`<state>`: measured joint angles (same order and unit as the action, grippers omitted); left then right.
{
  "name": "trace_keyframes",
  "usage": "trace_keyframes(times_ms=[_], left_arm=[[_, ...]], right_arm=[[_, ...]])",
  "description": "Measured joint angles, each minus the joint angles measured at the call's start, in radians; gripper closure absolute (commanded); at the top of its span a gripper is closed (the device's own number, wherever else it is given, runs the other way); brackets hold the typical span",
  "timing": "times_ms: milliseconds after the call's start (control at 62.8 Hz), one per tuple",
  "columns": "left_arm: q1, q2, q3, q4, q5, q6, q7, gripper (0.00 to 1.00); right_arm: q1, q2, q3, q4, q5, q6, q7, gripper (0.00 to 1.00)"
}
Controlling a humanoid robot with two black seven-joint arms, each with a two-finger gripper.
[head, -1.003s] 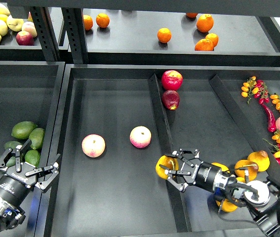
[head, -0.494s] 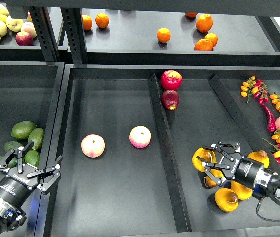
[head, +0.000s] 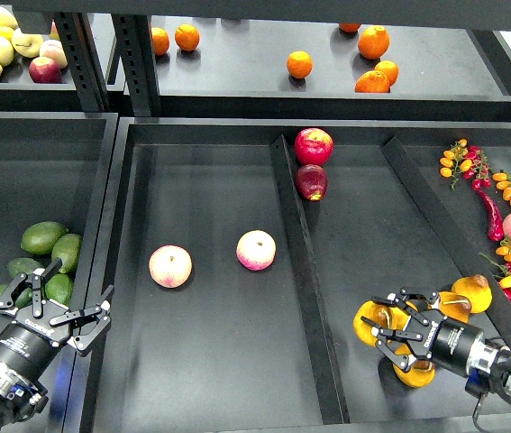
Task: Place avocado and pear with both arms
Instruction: 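Carry the pear beside the other yellow pears and open the right gripper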
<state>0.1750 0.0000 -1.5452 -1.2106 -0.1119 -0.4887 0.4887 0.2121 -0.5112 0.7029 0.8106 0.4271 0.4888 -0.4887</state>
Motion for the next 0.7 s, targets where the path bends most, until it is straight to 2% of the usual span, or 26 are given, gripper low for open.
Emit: trace_keyframes(times_ms=[80,207,334,701], left_arm=[[0.001,0.000,0.002,0.000,0.000,0.000,0.000,0.01],[0.001,0.000,0.002,0.000,0.000,0.000,0.000,0.01],[0.001,0.000,0.003,-0.001,0.000,0.000,0.000,0.01],[0.004,0.000,0.004,-0.005,0.000,0.000,0.000,0.01]], right_arm=[[-0.002,0.003,0.000,-0.007,-0.017,0.000,0.000,0.66],[-0.002,0.004,0.001,-0.012,-0.028,0.000,0.000,0.55],[-0.002,0.008,0.002,-0.015,-0.030,0.000,0.000,0.51],[0.006,0.010,0.005,-0.018,-0.029,0.000,0.000,0.19]])
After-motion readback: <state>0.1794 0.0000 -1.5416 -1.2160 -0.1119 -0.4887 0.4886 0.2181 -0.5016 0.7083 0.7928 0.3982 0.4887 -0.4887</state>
